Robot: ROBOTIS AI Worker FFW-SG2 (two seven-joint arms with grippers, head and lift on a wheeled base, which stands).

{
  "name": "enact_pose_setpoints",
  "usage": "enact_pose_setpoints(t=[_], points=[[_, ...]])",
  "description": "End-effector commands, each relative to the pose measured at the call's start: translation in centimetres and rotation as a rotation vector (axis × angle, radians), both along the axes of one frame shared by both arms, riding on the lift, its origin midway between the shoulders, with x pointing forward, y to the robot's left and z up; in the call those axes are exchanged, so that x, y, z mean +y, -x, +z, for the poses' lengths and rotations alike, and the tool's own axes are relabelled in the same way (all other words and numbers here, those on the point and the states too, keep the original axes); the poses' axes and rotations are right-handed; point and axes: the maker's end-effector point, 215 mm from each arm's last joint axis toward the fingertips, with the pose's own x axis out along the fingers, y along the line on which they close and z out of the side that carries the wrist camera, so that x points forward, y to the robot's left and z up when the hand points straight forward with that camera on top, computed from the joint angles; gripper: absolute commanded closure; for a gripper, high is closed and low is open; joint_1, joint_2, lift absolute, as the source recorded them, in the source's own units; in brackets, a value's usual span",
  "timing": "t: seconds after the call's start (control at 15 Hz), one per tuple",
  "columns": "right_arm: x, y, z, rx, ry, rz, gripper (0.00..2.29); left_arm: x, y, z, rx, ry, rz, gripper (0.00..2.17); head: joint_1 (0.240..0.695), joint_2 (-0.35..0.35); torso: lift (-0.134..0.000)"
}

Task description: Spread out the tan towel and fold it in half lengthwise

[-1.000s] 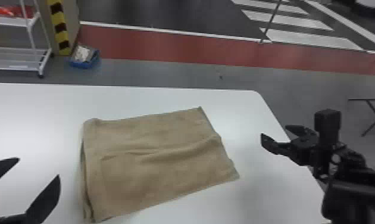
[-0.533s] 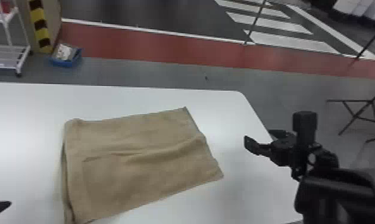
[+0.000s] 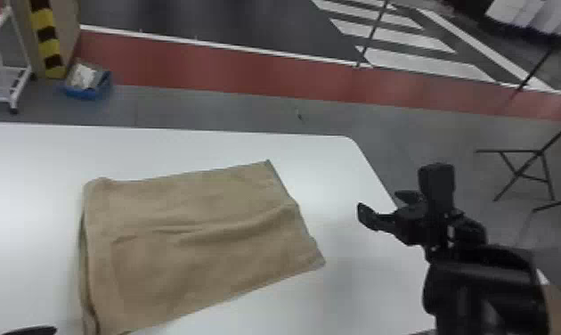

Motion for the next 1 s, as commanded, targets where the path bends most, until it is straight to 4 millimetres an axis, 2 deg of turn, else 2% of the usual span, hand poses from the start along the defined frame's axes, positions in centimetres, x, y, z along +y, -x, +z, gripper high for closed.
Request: enact_pose_setpoints(t=[0.0, 0.2, 0.4, 0.93], points=[[-0.6, -1.1, -0.3, -0.030, 0.259, 0.109, 0.08, -0.7, 0.0, -0.2, 0.010, 0.000, -0.013, 0.14, 0.695, -0.350, -0.125], [-2.4, -1.6, -0.1, -0.110, 0.406, 0.120, 0.08, -1.4, -0.4, -0.2, 0.006, -0.004, -0.024, 0.14, 0.695, -0.350, -0.125], [-3.4, -1.4, -1.2, -0.091, 0.400, 0.112, 0.08, -2.5, -0.1, -0.8, 0.017, -0.012, -0.045, 0.14, 0.695, -0.350, -0.125], [-2.0, -1.6, -1.2, -0.099, 0.366, 0.130, 0.08, 0.2, -1.8, -2.6, 0.016, -0.101, 0.029, 0.22, 0.695, -0.350, -0.125]])
